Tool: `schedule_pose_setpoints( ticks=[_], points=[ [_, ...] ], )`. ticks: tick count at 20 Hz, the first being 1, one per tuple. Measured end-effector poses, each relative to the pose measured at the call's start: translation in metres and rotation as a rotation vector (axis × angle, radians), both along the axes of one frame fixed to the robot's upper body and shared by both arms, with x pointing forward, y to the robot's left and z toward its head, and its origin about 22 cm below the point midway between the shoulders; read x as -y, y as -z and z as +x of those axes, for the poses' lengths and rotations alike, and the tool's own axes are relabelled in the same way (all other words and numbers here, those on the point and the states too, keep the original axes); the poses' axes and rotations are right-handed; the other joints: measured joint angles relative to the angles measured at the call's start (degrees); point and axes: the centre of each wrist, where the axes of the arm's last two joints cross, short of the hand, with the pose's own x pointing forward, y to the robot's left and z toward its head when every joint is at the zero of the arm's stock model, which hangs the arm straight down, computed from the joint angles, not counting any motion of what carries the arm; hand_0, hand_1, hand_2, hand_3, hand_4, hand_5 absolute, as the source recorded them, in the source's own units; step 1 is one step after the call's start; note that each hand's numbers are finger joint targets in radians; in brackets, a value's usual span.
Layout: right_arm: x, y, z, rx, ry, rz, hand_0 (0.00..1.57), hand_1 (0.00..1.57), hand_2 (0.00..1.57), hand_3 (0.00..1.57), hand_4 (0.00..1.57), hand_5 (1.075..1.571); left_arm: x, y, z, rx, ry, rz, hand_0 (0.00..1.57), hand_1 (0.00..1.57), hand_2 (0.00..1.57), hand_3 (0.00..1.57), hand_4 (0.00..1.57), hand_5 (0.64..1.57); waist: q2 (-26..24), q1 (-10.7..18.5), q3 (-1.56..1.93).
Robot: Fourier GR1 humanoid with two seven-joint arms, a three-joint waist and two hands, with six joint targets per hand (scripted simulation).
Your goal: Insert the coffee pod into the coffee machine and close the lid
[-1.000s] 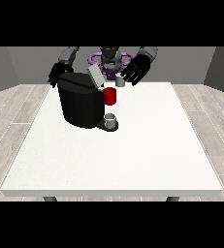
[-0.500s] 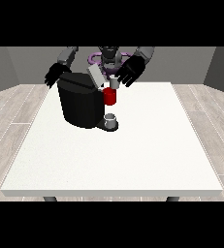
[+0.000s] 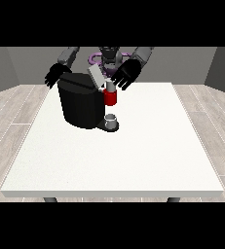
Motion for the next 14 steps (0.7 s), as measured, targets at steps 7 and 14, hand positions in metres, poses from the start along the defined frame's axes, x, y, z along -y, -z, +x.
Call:
schedule_pose_setpoints(
  ticks=[7,14],
  points=[
    [0.008,0.006,-0.003,0.019,0.004,0.011,0.00,0.00,0.00,0.00,0.48,1.571,0.001,-0.001,0.000,0.013,0.011,0.009,1.19,1.19,1.27,1.20,0.51,1.571,0.9,0.0,0.00],
    [0.013,0.007,-0.002,0.017,0.014,0.014,0.00,0.00,0.00,0.00,0.44,1.571,0.005,0.003,0.001,-0.002,0.013,0.022,1.21,1.21,1.26,1.19,0.49,1.571,0.8,0.6,0.00]
  ],
)
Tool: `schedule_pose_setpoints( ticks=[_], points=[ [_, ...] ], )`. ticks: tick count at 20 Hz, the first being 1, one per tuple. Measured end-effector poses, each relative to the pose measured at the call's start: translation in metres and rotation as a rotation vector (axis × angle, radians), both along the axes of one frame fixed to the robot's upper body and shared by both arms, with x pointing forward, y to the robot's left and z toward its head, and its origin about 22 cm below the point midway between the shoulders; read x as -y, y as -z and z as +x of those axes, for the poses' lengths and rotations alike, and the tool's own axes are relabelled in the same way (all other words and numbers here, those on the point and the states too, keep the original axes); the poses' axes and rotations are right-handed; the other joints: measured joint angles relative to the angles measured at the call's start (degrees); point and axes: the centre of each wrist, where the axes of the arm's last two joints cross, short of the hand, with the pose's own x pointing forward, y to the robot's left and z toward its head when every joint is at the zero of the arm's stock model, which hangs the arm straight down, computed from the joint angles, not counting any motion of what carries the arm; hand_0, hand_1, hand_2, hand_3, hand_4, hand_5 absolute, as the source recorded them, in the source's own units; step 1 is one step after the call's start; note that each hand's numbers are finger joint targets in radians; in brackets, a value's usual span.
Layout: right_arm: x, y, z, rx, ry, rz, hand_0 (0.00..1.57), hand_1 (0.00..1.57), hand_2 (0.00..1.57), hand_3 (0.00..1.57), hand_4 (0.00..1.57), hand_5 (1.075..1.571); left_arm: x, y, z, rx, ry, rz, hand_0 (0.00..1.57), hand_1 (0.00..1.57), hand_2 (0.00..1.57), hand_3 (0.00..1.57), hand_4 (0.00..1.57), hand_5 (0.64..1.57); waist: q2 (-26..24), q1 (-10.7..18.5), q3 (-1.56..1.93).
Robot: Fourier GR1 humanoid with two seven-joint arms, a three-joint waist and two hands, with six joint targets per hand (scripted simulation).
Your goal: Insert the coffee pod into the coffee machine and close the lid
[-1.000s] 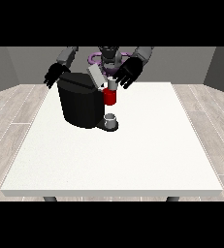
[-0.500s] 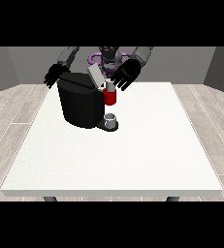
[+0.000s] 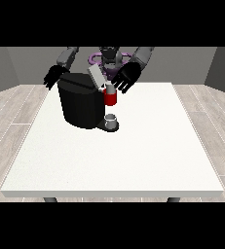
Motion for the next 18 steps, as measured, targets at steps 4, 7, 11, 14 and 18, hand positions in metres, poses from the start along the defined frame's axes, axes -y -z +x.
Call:
schedule_pose_setpoints(
  ticks=[4,7,11,14,18],
  points=[
    [0.004,0.000,0.004,-0.002,0.022,0.004,0.00,0.00,0.00,0.00,0.44,1.571,0.006,0.003,0.000,-0.012,0.015,-0.002,1.23,1.23,1.27,1.18,0.48,1.571,-0.1,1.0,0.04],
    [0.001,-0.007,0.006,0.012,0.009,0.004,0.00,0.00,0.00,0.00,0.43,1.571,0.000,-0.005,0.001,-0.008,0.007,-0.006,1.22,1.22,1.25,1.15,0.47,1.571,0.8,0.3,0.05],
    [-0.001,-0.005,0.004,0.002,0.018,0.000,0.00,0.00,0.00,0.00,0.37,1.571,-0.002,0.000,0.001,-0.025,0.009,-0.004,1.16,1.16,1.19,1.06,0.46,1.571,0.6,0.2,0.04],
    [-0.001,-0.005,0.004,-0.006,0.016,0.001,0.00,0.00,0.00,0.00,0.34,1.571,-0.001,-0.001,0.001,-0.024,0.002,0.009,1.13,1.13,1.17,1.00,0.46,1.571,0.7,-0.3,0.04],
    [0.003,-0.003,0.003,-0.014,0.019,0.003,0.00,0.00,0.00,0.00,0.44,1.571,-0.001,0.001,0.001,-0.030,0.005,0.025,1.06,1.06,1.11,0.94,0.39,1.571,0.3,0.1,0.01]
  ],
)
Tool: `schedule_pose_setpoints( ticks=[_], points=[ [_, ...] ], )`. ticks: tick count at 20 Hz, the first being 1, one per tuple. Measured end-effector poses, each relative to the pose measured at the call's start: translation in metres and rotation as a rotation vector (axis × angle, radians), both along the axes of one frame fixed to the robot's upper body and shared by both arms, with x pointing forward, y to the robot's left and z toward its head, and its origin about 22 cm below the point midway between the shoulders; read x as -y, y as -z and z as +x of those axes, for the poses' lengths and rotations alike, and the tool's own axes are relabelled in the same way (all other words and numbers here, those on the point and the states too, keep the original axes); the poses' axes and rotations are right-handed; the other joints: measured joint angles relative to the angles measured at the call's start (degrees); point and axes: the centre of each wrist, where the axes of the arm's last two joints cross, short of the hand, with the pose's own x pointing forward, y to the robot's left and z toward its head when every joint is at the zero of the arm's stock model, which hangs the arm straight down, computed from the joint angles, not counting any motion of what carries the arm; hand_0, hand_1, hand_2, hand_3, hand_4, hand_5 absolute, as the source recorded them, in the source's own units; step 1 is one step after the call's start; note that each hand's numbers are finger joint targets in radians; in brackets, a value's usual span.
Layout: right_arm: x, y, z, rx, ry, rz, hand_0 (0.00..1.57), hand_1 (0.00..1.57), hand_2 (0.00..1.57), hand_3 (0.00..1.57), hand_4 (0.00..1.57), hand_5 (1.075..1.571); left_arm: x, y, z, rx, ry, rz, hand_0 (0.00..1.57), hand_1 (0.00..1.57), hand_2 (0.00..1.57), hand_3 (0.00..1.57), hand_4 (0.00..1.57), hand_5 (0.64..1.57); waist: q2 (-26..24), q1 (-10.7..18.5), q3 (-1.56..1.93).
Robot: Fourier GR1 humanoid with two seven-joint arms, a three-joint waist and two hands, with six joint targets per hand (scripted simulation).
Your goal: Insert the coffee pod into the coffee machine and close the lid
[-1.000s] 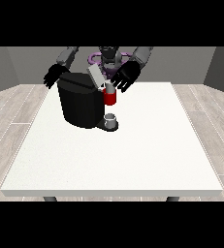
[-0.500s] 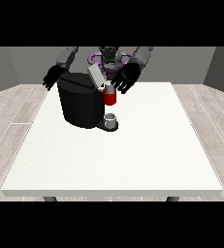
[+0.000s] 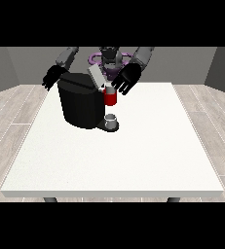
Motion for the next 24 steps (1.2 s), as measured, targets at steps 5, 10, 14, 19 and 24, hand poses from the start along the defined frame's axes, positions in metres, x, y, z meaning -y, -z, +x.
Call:
schedule_pose_setpoints(
  ticks=[5,10,14,19,24],
  points=[
    [-0.002,-0.005,0.001,0.022,0.003,0.010,0.00,0.00,0.00,0.00,0.46,1.571,-0.001,0.003,-0.001,0.027,0.005,0.016,1.07,1.07,1.12,0.97,0.36,1.571,0.3,0.2,0.04],
    [-0.002,-0.003,0.001,0.021,0.001,0.004,0.00,0.00,0.00,0.00,0.45,1.571,-0.001,0.000,-0.001,0.045,0.013,0.032,0.57,0.57,0.81,0.64,0.24,1.571,0.7,0.5,0.06],
    [-0.001,0.001,-0.001,0.018,0.008,0.001,0.00,0.00,0.00,0.00,0.44,1.571,-0.007,-0.002,-0.002,0.030,0.041,0.085,0.00,0.00,0.00,0.00,0.00,1.571,0.6,0.6,0.12],
    [-0.010,0.005,-0.003,0.003,0.013,0.001,0.00,0.00,0.00,0.00,0.34,1.571,-0.007,0.000,-0.002,0.002,0.041,0.123,0.00,0.00,0.00,0.00,0.00,1.571,-0.1,0.5,0.10],
    [-0.006,0.010,-0.002,0.001,0.024,0.000,0.00,0.00,0.00,0.00,0.42,1.571,-0.005,-0.003,-0.002,-0.009,0.054,0.137,0.00,0.00,0.00,0.00,0.00,1.571,-0.6,1.5,0.02]
  ],
)
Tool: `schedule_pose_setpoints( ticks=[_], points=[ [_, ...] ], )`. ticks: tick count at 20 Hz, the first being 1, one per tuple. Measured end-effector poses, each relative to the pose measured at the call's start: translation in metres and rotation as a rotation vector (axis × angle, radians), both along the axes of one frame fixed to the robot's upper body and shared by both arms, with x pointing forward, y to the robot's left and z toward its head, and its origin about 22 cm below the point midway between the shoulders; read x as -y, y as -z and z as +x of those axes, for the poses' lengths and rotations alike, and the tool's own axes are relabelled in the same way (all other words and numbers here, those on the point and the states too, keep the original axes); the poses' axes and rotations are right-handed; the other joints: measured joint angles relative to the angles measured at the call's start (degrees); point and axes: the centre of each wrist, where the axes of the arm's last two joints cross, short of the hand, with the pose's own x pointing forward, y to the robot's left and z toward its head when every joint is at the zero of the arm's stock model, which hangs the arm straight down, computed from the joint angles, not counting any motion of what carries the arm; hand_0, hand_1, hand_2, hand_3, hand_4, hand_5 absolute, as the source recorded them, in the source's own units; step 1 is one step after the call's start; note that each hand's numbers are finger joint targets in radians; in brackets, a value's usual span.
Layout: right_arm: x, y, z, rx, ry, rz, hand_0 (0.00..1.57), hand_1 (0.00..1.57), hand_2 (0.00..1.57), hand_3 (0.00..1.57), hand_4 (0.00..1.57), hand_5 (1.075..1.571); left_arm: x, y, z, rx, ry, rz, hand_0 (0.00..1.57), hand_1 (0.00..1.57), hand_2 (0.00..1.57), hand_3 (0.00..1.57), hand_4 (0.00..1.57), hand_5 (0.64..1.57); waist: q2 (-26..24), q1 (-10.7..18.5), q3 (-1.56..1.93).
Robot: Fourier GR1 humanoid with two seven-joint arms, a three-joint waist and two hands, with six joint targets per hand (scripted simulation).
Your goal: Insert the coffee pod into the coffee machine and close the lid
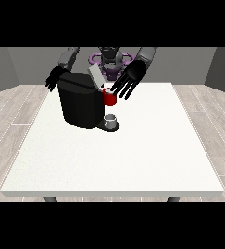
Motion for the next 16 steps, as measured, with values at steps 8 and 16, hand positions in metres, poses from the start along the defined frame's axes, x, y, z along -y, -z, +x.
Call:
schedule_pose_setpoints(
  ticks=[8,16],
  points=[
    [0.008,0.015,-0.008,-0.046,0.019,0.014,0.00,0.00,0.00,0.00,0.41,1.571,0.003,0.020,-0.002,-0.053,0.002,-0.008,0.00,0.00,0.00,0.00,0.00,1.571,-3.9,1.4,-0.02],
    [0.030,0.039,-0.026,-0.127,0.080,0.034,0.00,0.00,0.00,0.00,0.40,1.571,0.012,0.073,-0.008,-0.137,0.021,-0.291,0.00,0.00,0.00,0.00,0.25,1.571,-11.0,6.0,-0.07]
  ],
)
